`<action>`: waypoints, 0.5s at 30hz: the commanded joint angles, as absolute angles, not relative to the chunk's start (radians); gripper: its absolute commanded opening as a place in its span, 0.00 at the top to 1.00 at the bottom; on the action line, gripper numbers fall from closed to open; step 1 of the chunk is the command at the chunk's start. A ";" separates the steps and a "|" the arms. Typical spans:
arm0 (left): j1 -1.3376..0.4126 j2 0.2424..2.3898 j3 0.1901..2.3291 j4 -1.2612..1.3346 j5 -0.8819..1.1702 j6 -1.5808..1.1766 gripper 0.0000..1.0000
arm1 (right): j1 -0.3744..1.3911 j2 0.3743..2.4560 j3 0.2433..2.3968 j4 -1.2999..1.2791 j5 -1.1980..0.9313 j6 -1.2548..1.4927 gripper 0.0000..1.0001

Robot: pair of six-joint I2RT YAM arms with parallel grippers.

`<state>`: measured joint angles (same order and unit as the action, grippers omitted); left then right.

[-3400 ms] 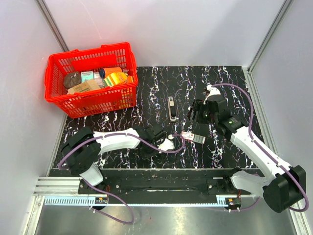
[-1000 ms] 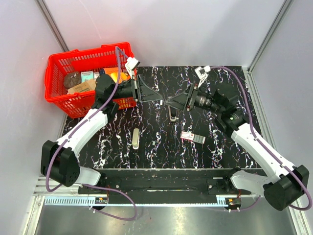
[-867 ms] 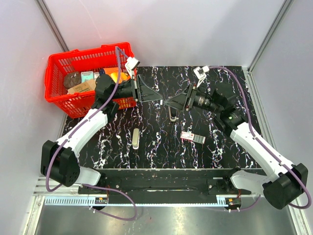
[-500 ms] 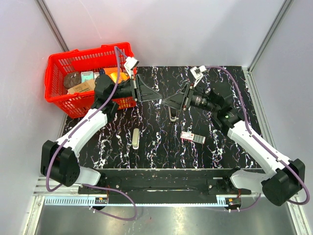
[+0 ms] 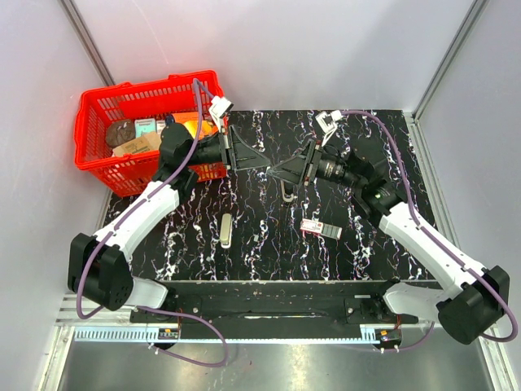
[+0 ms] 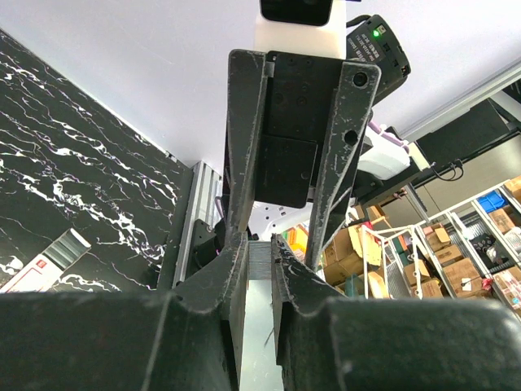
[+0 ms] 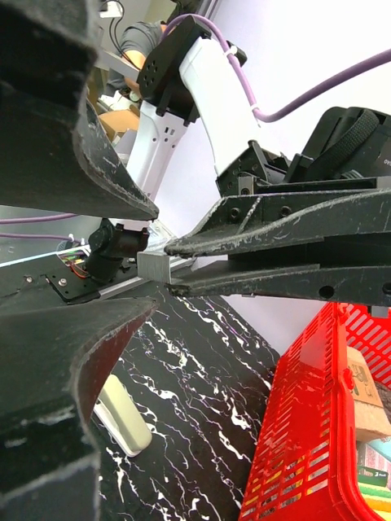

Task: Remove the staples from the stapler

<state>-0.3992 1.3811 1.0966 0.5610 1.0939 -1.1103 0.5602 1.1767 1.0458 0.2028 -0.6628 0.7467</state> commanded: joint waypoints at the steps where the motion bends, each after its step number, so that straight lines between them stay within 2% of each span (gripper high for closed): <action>1: -0.399 1.373 1.100 0.574 1.071 -1.086 1.00 | 0.568 1.155 1.075 0.245 -0.652 0.744 0.51; 15: -0.399 1.367 1.101 0.560 1.072 -1.075 1.00 | 0.569 1.177 1.057 0.313 -0.673 0.781 0.62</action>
